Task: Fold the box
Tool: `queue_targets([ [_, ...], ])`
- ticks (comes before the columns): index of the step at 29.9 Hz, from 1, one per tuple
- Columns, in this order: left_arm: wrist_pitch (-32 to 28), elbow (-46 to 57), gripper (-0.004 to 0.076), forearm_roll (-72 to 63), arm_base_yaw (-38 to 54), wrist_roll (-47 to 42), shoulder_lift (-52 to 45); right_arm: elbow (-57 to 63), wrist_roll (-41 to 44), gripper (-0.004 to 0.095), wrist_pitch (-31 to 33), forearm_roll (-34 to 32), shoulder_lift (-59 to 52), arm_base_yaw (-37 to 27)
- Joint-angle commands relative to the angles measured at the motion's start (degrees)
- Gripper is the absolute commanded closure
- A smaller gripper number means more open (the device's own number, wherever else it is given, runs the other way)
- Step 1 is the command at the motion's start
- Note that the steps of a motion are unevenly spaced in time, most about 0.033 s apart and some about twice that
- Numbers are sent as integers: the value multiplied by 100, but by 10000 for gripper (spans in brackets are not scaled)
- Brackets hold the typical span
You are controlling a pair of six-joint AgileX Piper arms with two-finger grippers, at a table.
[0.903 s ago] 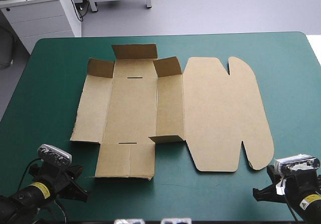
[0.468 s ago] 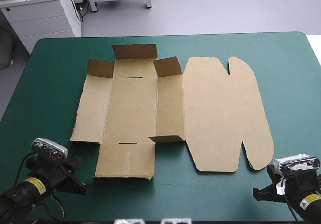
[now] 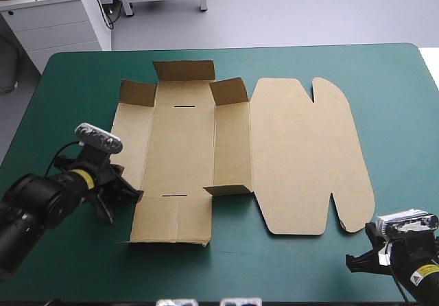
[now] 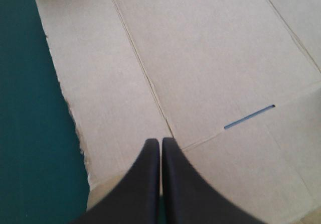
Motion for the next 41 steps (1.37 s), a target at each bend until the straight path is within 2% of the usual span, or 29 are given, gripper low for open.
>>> queue_targets([
  [1, -307, -654, 706, 77, -34, -37, 640, -164, -52, 922, -370, -5, 62, 25],
  [5, -307, -1134, 706, -166, -5, 218, 1261, -164, -52, 922, -362, -5, 62, 25],
  [9, -153, -1510, 706, -1153, 402, 1070, 1635, -164, -52, 922, -357, -5, 62, 25],
  [13, 338, -1888, 706, -2659, 1426, 2372, 1942, -164, -52, 922, -322, -5, 62, 25],
  [17, 917, -2016, 707, -3740, 2630, 3222, 2145, -164, -52, 922, -277, -5, 62, 25],
  [24, 1848, -2021, 707, -3866, 4147, 3397, 2463, -164, -52, 922, -270, -5, 62, 25],
  [30, 1951, -2021, 701, -3990, 4998, 3397, 2923, -164, -52, 922, -241, -5, 62, 25],
  [32, 1940, -2021, 659, -4266, 5148, 3397, 3076, -164, -52, 922, -232, -5, 62, 25],
  [33, 1940, -2021, 613, -4412, 5189, 3439, 3162, -164, -52, 922, -228, -5, 62, 25],
  [38, 1872, -2021, 274, -4727, 5220, 3517, 3556, -164, -52, 922, -206, -5, 62, 25],
  [41, 1872, -2021, 149, -4838, 5220, 3668, 3764, -164, -52, 922, -206, -5, 62, 25],
])
